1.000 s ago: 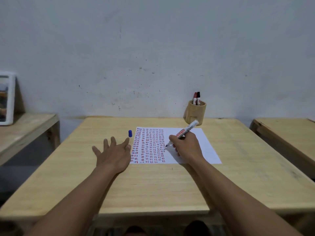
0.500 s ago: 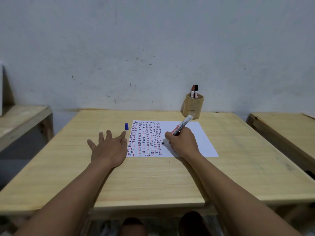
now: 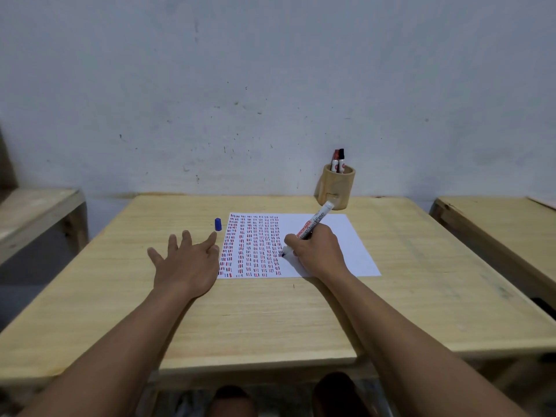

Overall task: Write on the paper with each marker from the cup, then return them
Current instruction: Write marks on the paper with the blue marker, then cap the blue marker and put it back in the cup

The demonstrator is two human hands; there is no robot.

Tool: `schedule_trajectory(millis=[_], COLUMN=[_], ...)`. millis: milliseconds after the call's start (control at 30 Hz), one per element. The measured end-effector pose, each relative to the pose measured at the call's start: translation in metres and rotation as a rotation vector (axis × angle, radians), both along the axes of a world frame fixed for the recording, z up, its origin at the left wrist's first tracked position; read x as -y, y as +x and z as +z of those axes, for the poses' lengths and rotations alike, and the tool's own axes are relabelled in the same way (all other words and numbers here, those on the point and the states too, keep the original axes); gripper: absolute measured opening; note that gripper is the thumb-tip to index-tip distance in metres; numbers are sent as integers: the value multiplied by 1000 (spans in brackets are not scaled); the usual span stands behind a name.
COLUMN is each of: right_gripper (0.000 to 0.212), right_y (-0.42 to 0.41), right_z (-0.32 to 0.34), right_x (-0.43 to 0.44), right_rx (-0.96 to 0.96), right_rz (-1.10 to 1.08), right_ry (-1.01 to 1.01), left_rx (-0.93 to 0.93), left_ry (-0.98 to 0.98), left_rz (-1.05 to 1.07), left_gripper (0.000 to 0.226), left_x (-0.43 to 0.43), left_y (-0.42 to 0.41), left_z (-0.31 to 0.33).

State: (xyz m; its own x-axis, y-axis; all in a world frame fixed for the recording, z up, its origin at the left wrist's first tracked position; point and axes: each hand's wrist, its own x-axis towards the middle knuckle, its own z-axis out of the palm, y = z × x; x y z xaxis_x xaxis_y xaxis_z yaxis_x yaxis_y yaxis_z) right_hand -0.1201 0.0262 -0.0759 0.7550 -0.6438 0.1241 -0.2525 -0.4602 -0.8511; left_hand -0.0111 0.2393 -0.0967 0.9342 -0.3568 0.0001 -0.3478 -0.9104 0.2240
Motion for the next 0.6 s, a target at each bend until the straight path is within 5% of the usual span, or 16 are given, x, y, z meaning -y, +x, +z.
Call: schedule_trajectory(millis=[133,333,433,600], right_gripper=[36,31,32,18], right_y=[-1,4,6,8], right_z=[2,9,12,24], right_x=[3,12,10,0], right_rx=[71,171,210,251], right_rz=[-54,-54,2,67], right_ry=[91,220,355,695], left_rx=[11,131,109,125], left_ry=[-48,-467,-392,-308], left_rz=[29,77,-65,-144], left_gripper=[54,50,58,36], left_x=[2,16,23,26], left_y=[0,21,37,54], left_z=[1,21,29,22])
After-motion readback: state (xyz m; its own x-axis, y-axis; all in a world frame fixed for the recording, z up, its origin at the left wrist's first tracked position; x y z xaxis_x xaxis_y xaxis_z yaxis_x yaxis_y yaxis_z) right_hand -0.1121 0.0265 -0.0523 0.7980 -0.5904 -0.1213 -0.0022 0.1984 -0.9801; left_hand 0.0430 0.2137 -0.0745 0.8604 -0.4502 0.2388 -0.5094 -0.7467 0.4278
